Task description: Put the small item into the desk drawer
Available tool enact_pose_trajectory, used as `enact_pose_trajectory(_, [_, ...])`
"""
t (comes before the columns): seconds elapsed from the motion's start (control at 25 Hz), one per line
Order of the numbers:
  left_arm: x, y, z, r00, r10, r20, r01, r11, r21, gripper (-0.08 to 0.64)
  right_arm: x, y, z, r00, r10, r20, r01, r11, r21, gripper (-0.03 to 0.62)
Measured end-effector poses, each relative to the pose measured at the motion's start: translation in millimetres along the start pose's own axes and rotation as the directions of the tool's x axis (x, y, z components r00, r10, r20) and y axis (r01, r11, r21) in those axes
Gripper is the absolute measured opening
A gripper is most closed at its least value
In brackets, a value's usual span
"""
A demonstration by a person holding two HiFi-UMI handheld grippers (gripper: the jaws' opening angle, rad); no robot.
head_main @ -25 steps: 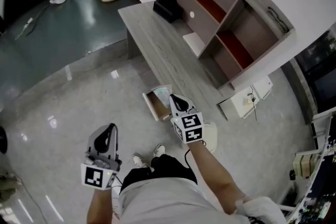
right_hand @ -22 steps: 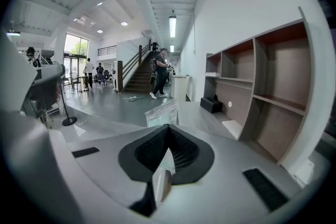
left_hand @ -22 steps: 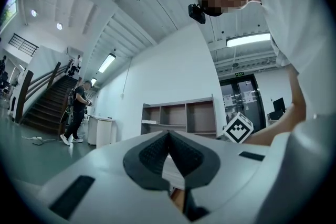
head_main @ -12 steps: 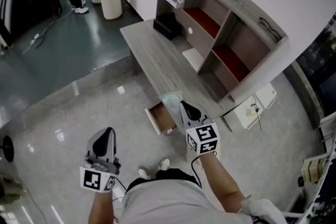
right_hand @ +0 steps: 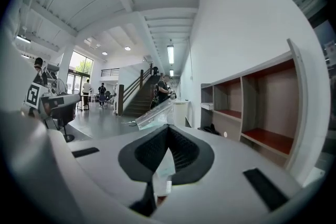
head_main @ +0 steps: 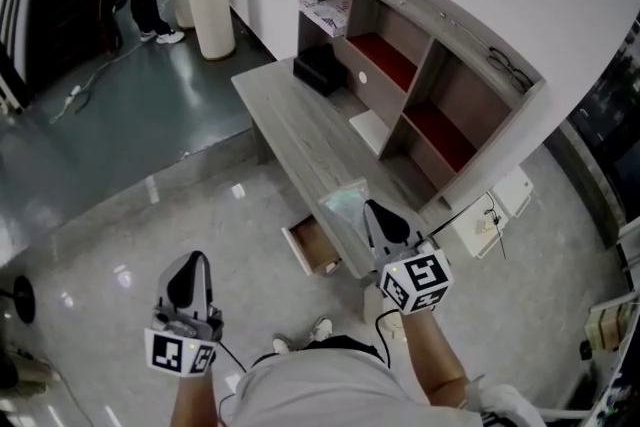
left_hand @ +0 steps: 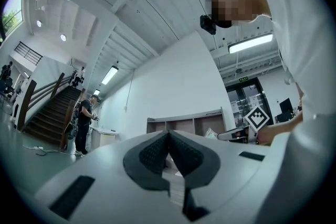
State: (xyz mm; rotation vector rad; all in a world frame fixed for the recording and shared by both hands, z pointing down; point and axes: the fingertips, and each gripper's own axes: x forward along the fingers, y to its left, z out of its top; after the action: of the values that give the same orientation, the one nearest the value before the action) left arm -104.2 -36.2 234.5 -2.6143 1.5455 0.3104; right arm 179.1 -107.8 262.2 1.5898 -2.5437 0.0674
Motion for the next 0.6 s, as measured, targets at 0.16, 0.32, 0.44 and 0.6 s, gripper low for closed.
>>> enact_pose_trajectory(0.16, [-1,8,3,1.000,0.020,0.003,-0.020,1.000,0.006,0.017,-16,-4,15,0.999,-0.020,0.033,0.021,0.999,-0.026,0.021])
enact_pose_trajectory(0.32, [-6,17,0,0.998,0.061,0.000,-0.061,0.998,0.005,0.017,-31,-9,25,0.997,-0.040,0.061,0.041,0.999,-0.027,0.021])
enact_pose_trajectory(0.44, [-9,20,-8,0.997,0.078,-0.023,-0.078,0.997,-0.001,0.017,-41,-15,31,0.995,-0.064,0.081,0.065,0.998,-0.019,0.021])
enact_pose_trajectory(0.6, [-11,23,-13,0.995,0.095,-0.036,-0.095,0.995,-0.003,0.017,-54,-21,31,0.991,-0.098,0.095,0.099,0.995,-0.005,0.021])
